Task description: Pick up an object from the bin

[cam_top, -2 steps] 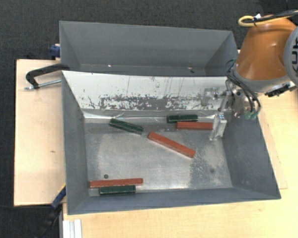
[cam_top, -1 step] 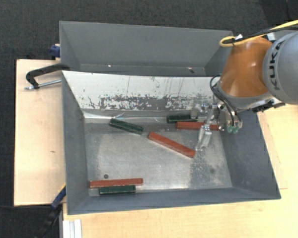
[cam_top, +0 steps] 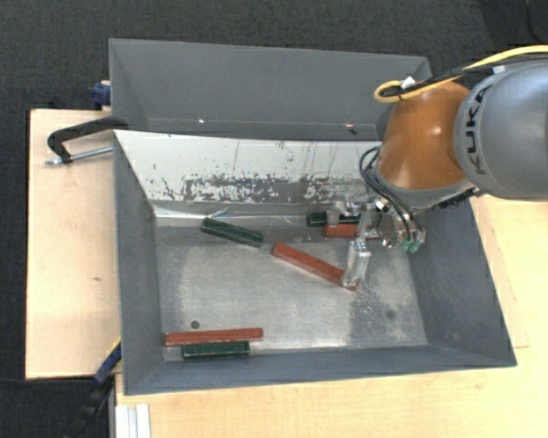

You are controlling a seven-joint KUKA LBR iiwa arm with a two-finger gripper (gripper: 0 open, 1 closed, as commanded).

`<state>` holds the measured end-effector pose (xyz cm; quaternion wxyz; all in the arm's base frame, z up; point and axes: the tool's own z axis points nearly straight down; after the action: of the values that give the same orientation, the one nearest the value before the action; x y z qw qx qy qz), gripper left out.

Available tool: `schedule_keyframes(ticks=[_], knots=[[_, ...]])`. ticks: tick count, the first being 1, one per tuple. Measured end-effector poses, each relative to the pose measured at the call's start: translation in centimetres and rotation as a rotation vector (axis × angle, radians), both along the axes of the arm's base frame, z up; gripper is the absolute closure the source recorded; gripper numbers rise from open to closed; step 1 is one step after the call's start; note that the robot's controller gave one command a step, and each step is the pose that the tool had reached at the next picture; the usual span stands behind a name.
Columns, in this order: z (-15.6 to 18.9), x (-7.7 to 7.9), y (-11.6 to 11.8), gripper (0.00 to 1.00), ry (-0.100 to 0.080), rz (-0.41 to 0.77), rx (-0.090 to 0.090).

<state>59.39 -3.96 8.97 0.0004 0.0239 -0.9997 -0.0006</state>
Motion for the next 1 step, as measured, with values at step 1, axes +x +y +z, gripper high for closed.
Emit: schedule_keyframes(ticks=[1], knots=[[-1.33, 0.91, 2.75, 1.00, -0.020, -0.212, 0.001]])
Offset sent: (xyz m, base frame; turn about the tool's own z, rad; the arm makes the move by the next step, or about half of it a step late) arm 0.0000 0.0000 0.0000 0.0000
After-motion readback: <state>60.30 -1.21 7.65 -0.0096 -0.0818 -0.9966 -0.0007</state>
